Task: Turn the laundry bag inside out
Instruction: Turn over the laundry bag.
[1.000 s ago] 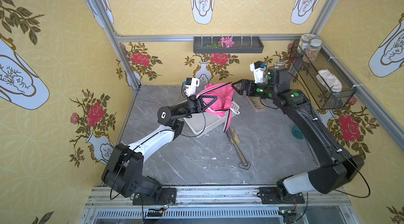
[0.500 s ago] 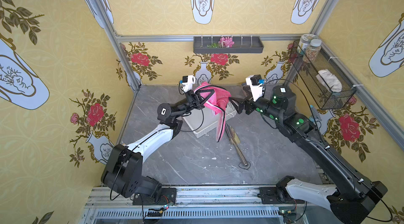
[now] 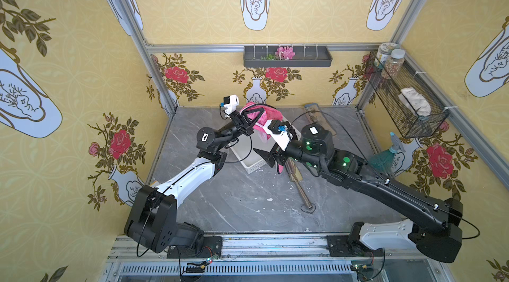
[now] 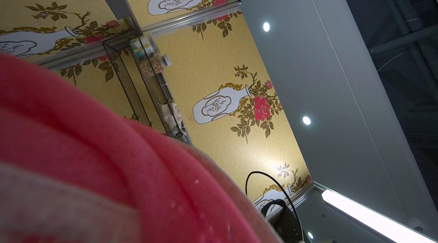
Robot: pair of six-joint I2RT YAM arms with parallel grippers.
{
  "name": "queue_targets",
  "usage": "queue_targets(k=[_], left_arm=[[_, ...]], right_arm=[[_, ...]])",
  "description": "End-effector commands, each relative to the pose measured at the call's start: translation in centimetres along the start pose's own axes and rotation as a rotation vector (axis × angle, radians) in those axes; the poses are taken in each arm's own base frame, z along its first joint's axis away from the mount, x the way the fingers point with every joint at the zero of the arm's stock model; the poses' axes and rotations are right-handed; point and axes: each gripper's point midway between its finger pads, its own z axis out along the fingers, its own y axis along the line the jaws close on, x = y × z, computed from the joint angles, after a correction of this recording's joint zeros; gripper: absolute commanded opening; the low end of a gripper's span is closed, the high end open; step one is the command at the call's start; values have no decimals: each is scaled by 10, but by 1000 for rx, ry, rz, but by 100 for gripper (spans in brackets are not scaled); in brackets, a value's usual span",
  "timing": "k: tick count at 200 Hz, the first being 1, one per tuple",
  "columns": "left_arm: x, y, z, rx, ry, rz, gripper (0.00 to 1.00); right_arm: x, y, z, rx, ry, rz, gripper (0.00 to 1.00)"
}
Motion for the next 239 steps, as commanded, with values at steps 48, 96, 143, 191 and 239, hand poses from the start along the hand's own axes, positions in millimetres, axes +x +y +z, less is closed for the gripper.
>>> queue_targets(k=[48, 96, 143, 191, 239], left_arm=[[-6, -1, 1, 2, -35, 14, 0], [-8, -6, 2, 11, -39, 6, 0], [-12, -6, 2, 12, -61, -18, 0], [-19, 5, -4, -4, -122, -78, 0], [-24, 23, -15, -49, -194, -110, 55]], right_arm=[[-12, -32, 10, 276, -91, -79, 99], [-1, -58, 19, 269, -98, -33, 70], [-6, -52, 44, 230, -149, -36, 57], [-6, -68, 51, 320, -184, -40, 18], [-2, -74, 50, 341, -175, -26, 0]])
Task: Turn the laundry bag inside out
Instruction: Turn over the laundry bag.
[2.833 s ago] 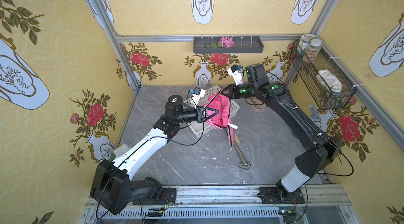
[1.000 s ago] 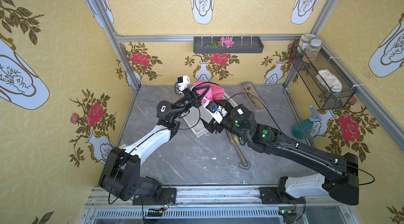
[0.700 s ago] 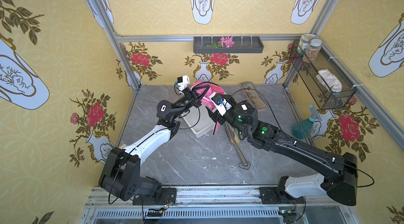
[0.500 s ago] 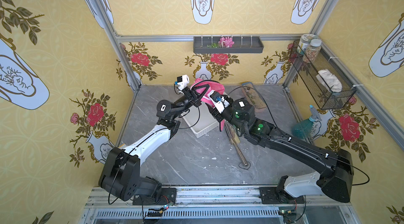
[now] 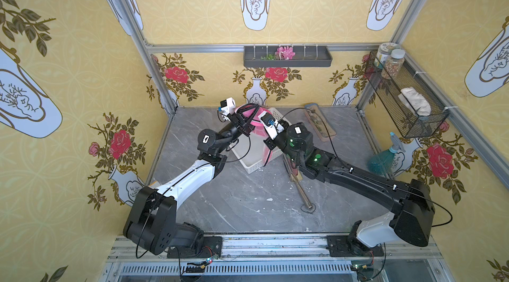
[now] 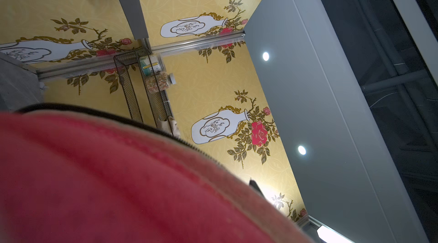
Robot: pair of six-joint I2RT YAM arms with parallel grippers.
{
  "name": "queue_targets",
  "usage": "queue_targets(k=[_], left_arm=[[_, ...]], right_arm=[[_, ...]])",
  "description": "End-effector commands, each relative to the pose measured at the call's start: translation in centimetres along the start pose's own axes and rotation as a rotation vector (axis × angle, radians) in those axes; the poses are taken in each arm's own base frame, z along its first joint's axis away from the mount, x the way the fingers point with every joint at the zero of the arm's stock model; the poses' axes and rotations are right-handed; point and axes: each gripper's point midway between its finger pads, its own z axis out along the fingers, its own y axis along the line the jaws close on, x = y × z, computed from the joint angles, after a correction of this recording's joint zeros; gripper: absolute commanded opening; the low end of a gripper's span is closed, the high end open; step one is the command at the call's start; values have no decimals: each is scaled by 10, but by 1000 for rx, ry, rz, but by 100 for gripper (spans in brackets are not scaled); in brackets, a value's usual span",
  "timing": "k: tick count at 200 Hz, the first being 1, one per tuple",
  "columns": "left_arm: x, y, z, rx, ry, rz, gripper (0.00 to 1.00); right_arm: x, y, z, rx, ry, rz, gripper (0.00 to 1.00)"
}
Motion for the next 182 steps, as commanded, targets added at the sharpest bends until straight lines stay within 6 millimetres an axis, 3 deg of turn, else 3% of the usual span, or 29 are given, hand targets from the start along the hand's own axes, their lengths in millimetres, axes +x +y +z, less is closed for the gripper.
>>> queue_targets(k=[1, 22, 53, 74, 92, 128, 182], left_arm=[[-8, 12, -5, -35, -52, -19, 56], [-8, 19, -7, -65, -54, -17, 73], [-3, 35, -11, -133, -30, -4, 81], [1, 49, -17, -181, -19, -6, 79], [8, 59, -22, -202, 15, -15, 72], [20, 73, -28, -219, 82, 1, 61], [44, 49, -33, -258, 231, 244, 63]], right_arm=[[-28, -12, -3, 46, -107, 32, 0], [-29, -15, -2, 58, -101, 39, 0], [-27, -27, 2, 117, -73, 37, 0], [-26, -40, 3, 156, -55, 41, 0], [-29, -48, 2, 158, -52, 58, 0], [-29, -52, 0, 136, -30, 27, 0], [-8, -84, -20, 123, 58, -71, 0]])
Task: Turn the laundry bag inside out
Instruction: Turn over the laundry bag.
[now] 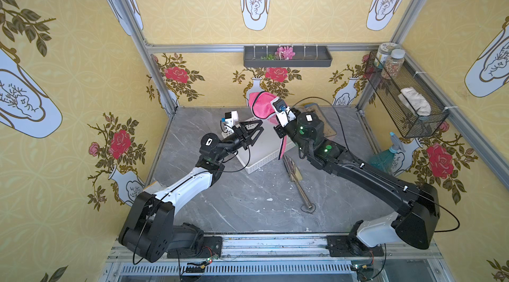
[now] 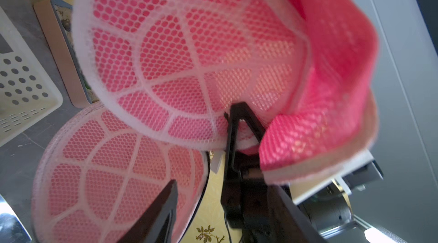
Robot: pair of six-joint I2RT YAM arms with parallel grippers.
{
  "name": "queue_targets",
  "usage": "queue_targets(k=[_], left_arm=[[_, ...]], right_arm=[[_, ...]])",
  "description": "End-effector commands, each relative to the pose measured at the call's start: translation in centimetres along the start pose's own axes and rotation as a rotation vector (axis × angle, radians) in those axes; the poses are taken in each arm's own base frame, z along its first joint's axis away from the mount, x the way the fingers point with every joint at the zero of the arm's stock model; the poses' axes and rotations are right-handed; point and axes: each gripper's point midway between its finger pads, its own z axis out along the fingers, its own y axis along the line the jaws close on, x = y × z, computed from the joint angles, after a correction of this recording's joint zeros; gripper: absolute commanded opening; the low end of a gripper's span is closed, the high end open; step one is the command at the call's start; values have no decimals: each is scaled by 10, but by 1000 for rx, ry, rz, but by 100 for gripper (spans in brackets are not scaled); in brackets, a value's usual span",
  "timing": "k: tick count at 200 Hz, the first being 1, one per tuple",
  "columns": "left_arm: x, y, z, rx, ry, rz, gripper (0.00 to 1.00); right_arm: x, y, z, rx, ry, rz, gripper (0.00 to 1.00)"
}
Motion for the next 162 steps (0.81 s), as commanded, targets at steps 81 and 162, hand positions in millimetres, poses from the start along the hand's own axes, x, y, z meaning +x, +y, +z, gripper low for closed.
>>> queue_targets(k=[81, 162], left_arm=[[-35, -49, -23, -441, -79, 503, 64], [-16, -9, -7, -579, 180, 525, 80]], right_arm=[[41, 20, -51, -277, 41, -663, 0], [38, 39, -64, -355, -47, -992, 0]])
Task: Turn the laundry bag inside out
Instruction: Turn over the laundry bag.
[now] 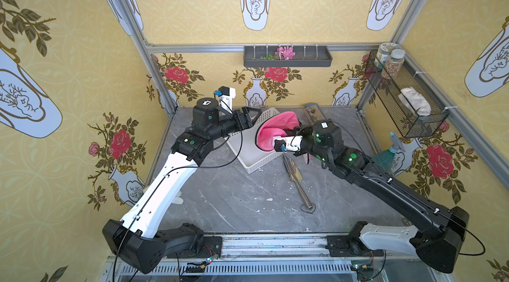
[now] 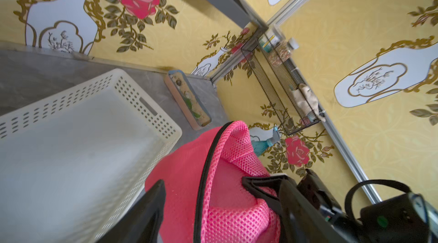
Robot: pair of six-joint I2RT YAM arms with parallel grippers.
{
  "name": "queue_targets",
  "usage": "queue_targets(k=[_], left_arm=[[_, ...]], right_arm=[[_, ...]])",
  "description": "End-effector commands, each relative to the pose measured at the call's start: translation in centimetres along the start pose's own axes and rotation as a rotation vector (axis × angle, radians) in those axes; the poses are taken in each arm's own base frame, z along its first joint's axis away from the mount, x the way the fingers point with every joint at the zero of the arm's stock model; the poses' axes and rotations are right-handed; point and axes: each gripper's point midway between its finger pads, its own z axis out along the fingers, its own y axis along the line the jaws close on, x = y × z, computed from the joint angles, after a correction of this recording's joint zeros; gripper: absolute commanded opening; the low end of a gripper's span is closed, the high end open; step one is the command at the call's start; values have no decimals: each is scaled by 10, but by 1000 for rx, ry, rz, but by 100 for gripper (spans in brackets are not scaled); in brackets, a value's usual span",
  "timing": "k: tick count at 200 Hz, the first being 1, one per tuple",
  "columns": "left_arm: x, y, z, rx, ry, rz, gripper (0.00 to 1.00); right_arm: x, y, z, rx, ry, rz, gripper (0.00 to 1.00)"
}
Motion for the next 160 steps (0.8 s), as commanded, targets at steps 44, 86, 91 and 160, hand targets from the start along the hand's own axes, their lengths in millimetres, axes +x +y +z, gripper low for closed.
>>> queue_targets(k=[44, 86, 91, 160], left_arm=[[53, 20, 28, -53, 224, 97, 69], [58, 46, 35, -163, 244, 133, 38], [57, 50, 35, -186, 239, 138, 35], [10, 58, 11, -207, 18, -7, 0]], right_arm=[[-16, 0, 2, -10, -60, -144, 0], [-19, 0, 1, -16, -67, -156, 0], [-20, 1, 1, -17, -70, -157, 0], [-25, -8, -19, 62, -90, -63, 0]])
